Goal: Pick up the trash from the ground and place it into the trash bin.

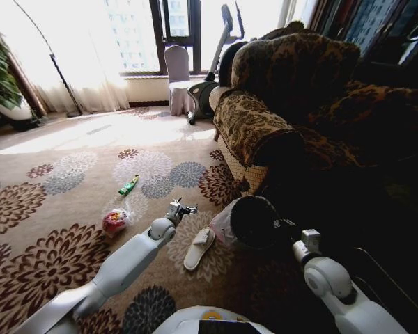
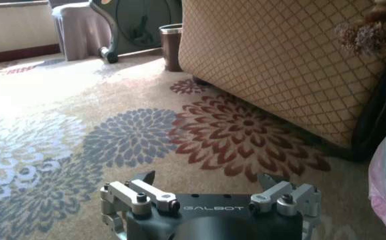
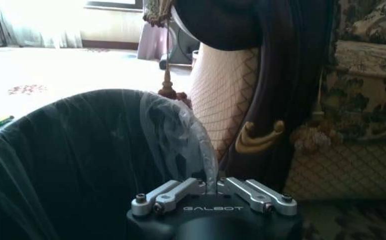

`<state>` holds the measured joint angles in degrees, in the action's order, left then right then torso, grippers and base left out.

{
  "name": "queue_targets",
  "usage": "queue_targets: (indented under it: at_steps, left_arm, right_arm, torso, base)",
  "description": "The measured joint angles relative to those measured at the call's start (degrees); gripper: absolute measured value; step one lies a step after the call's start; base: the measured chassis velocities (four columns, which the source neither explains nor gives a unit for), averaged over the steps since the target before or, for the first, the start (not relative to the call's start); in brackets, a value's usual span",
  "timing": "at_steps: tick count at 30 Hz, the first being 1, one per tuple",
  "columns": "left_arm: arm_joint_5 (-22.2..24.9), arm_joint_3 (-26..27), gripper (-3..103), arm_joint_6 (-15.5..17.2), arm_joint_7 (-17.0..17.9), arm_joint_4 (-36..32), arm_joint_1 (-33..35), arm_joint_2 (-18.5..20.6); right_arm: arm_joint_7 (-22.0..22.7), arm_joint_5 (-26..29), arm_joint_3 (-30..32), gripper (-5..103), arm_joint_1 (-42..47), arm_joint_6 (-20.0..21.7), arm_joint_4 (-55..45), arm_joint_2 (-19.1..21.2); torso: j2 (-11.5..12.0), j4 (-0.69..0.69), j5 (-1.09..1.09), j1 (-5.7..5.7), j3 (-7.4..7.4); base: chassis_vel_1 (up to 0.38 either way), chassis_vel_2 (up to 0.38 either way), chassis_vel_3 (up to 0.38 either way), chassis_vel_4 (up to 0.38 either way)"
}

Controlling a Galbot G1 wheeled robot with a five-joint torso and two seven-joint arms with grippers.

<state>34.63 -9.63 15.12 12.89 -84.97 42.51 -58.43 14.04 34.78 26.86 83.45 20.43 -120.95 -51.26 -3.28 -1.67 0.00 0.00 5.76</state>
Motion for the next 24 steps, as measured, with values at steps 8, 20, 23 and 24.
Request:
queue_targets:
  at_steps: [8, 20, 23, 24]
  left_arm:
    - [0.0, 0.0, 100, 0.0, 0.0, 0.0, 0.0, 0.0]
    - [-1.1, 0.3, 100, 0.0, 0.7, -1.8, 2.0, 0.1]
    - [-3.4, 0.6, 100, 0.0, 2.2, -5.6, 6.8, 0.2]
    - [-4.1, 0.6, 100, -0.7, 2.8, -7.8, 9.6, 0.4]
  right_arm:
    - [0.0, 0.0, 0.0, 2, 0.0, 0.0, 0.0, 0.0]
    - [1.5, -4.3, 0.8, 2, 2.2, -0.2, -2.1, -2.3]
    - [2.1, -5.8, 0.9, 2, 3.2, -1.5, -2.4, -3.5]
    - [2.4, -5.7, 1.3, 2, 3.4, -1.7, -2.5, -3.9]
  torso:
    - [0.0, 0.02, 0.00, -0.01, -0.03]
    - [0.0, 0.02, 0.00, 0.00, -0.01]
    - [0.0, 0.04, -0.02, 0.00, -0.01]
    - [0.0, -0.04, -0.05, 0.00, -0.01]
  base:
    - [0.131, -0.154, -0.134, 0.151]
    - [0.000, 0.000, 0.000, 0.000]
    - [0.000, 0.000, 0.000, 0.000]
    - [0.000, 0.000, 0.000, 0.000]
